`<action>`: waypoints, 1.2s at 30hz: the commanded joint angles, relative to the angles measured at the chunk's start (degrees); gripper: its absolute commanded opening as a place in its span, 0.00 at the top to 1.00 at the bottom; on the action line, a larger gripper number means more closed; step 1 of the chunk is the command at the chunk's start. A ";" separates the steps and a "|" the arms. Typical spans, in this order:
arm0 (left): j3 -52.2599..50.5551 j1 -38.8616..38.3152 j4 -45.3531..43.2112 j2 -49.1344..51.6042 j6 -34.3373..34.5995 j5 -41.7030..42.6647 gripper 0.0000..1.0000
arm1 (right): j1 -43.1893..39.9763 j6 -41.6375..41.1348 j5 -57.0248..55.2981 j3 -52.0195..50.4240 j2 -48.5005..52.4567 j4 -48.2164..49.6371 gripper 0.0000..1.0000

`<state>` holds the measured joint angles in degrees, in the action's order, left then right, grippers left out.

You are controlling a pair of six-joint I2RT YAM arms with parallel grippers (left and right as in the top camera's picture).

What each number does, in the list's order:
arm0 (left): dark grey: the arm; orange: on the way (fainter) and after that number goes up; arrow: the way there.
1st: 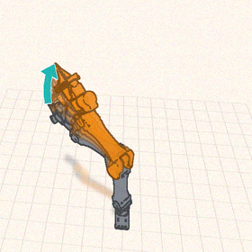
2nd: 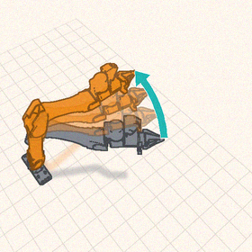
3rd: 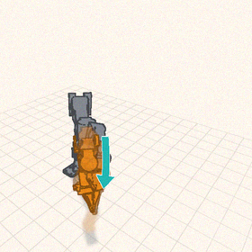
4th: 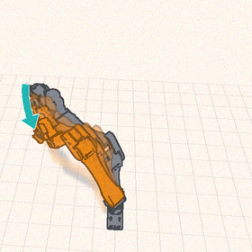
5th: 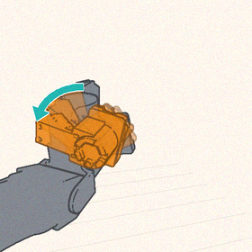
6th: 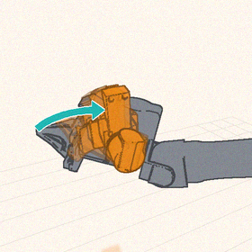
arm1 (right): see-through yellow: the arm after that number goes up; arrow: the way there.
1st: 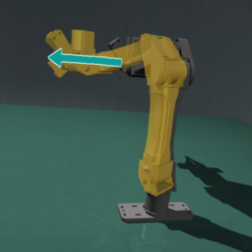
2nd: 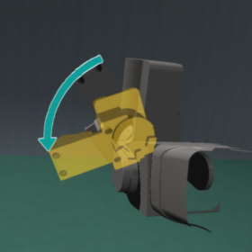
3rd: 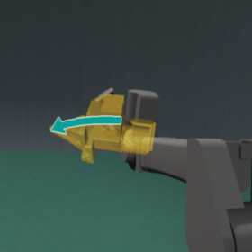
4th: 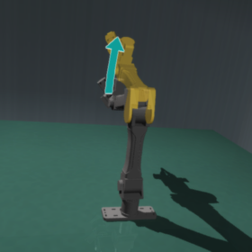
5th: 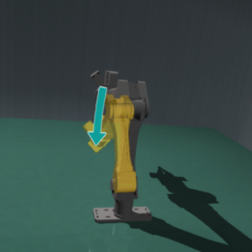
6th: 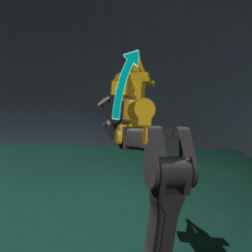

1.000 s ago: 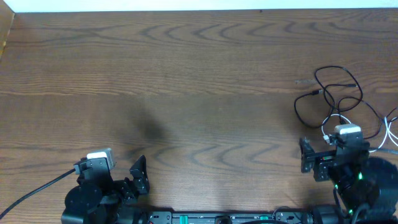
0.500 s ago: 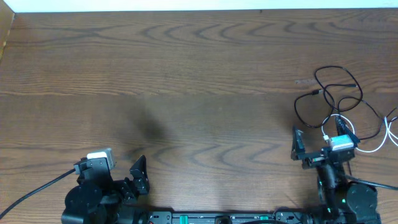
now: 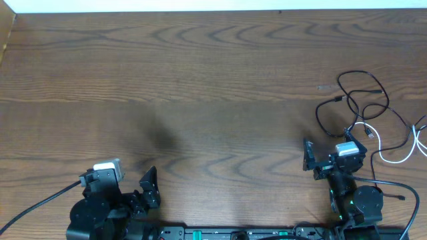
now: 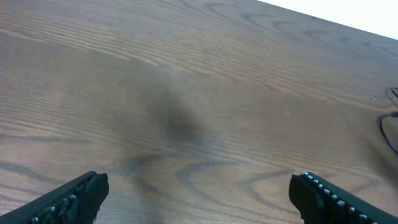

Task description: Untangle cables

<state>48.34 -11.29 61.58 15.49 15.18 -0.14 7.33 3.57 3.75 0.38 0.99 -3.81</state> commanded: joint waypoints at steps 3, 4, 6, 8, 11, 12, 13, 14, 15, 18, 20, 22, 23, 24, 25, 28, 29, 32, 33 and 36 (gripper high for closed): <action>-0.11 0.28 0.13 -0.28 -0.11 -0.31 0.03 | 0.15 0.13 -0.39 -0.07 -0.15 -0.28 0.01; -0.11 0.28 0.13 -0.28 -0.11 -0.31 0.02 | 0.15 0.15 -0.39 -0.07 -0.15 -0.28 0.01; -0.11 0.28 0.13 -0.28 -0.11 -0.31 0.03 | 0.15 0.13 -0.39 -0.07 -0.13 -0.28 0.01; -0.11 0.28 0.13 -0.28 -0.11 -0.31 0.02 | 0.15 0.13 -0.39 -0.07 -0.13 -0.28 0.01; -0.11 0.28 0.13 -0.28 -0.11 -0.31 0.03 | 0.15 0.13 -0.39 -0.07 -0.13 -0.28 0.01; -0.11 0.28 0.13 -0.28 -0.11 -0.31 0.03 | 0.15 0.13 -0.39 -0.07 -0.13 -0.28 0.01; -0.11 0.28 0.13 -0.28 -0.11 -0.31 0.03 | 0.15 0.15 -0.39 -0.07 -0.13 -0.28 0.01; -0.11 0.28 0.13 -0.28 -0.11 -0.31 0.03 | 0.15 0.15 -0.39 -0.07 -0.13 -0.28 0.01; -0.11 0.28 0.13 -0.28 -0.11 -0.31 0.03 | 0.15 0.15 -0.42 -0.07 -0.13 -0.28 0.01; -0.11 0.28 0.13 -0.28 -0.11 -0.31 0.03 | 0.15 0.13 -0.39 -0.07 -0.13 -0.28 0.01; -0.11 0.28 0.13 -0.28 -0.11 -0.31 0.02 | 0.15 0.15 -0.42 -0.07 -0.13 -0.28 0.01; -0.11 0.28 0.13 -0.28 -0.11 -0.31 0.03 | 0.15 0.15 -0.39 -0.07 -0.13 -0.28 0.01; -0.11 0.28 0.13 -0.28 -0.11 -0.31 0.02 | 0.15 0.15 -0.39 -0.07 -0.13 -0.28 0.01; -0.11 0.28 0.13 -0.28 -0.11 -0.31 0.02 | 0.15 0.15 -0.39 -0.07 -0.13 -0.28 0.01; -0.11 0.28 0.13 -0.28 -0.11 -0.31 0.03 | 0.15 0.15 -0.39 -0.07 -0.13 -0.28 0.01; -0.11 0.28 0.13 -0.28 -0.11 -0.31 0.02 | 0.15 0.13 -0.39 -0.07 -0.13 -0.28 0.01; -0.11 0.31 0.13 -0.33 -0.11 -0.33 0.03 | 0.15 0.13 -0.39 -0.07 -0.13 -0.28 0.01; -0.17 1.57 1.18 -0.33 -0.39 -0.98 0.03 | 0.15 0.13 -0.39 -0.07 -0.13 -0.28 0.01; -0.48 2.45 0.55 -0.35 -0.37 -1.20 0.03 | 0.15 0.13 -0.39 -0.07 -0.13 -0.28 0.01; -2.86 5.29 -3.82 -0.79 -0.61 -1.64 0.02 | 0.15 0.15 -0.39 -0.07 -0.13 -0.28 0.01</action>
<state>47.86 -8.45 60.23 15.49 15.16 -0.38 7.33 3.57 3.77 0.38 1.02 -3.84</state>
